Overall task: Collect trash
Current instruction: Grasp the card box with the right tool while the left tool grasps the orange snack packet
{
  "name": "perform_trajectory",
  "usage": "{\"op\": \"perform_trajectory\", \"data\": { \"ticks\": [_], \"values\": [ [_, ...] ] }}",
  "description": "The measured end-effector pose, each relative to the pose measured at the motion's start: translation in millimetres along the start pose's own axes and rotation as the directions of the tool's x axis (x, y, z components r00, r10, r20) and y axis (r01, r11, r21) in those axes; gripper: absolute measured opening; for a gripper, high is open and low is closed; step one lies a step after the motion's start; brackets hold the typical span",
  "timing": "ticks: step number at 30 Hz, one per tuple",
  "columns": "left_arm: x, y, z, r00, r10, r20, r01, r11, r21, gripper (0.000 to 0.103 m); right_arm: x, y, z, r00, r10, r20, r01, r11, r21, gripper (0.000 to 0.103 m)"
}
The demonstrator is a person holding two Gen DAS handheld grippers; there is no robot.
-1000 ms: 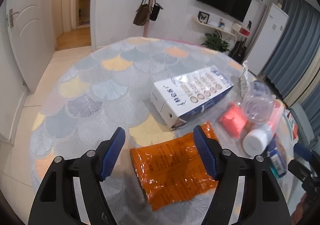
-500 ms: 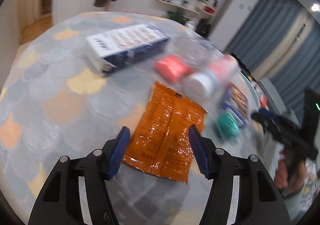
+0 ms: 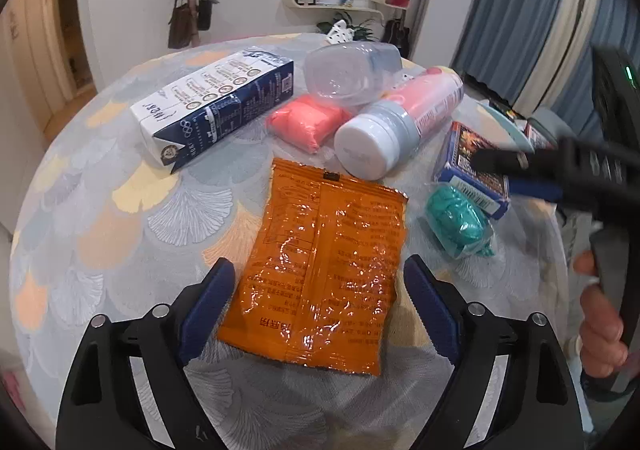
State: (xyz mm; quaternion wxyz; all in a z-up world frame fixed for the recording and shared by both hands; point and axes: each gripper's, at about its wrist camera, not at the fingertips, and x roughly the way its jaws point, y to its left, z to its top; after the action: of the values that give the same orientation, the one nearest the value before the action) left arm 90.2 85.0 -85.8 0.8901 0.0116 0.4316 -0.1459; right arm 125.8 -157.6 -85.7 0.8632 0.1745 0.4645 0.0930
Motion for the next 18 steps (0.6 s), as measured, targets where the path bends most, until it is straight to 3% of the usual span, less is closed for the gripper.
{"op": "perform_trajectory", "data": {
  "ticks": [5, 9, 12, 15, 18],
  "values": [
    [2, -7, 0, 0.999, 0.036, 0.003, -0.036, 0.999, 0.022, 0.084, 13, 15, 7, 0.996, -0.086, 0.003, 0.086, 0.996, 0.034, 0.088],
    [7, -16, -1, 0.995, 0.100, 0.002, -0.100, 0.993, 0.066, 0.082, 20, 29, 5, 0.984, -0.178, 0.028, 0.178, 0.984, -0.010, 0.088],
    [8, -22, 3, 0.995, 0.101, 0.005, -0.101, 0.993, 0.064, 0.078, 23, 33, 2, 0.977, -0.210, 0.038, 0.212, 0.976, -0.053, 0.083],
    [6, -22, 3, 0.994, 0.105, 0.014, -0.105, 0.992, 0.064, 0.072, 18, 29, -1, 0.977, -0.209, 0.043, 0.212, 0.974, -0.083, 0.075],
    [1, -18, 2, 0.996, 0.084, 0.029, -0.086, 0.996, 0.039, 0.061, 10, 19, -1, 0.988, -0.152, 0.028, 0.154, 0.983, -0.104, 0.070]
  ]
}}
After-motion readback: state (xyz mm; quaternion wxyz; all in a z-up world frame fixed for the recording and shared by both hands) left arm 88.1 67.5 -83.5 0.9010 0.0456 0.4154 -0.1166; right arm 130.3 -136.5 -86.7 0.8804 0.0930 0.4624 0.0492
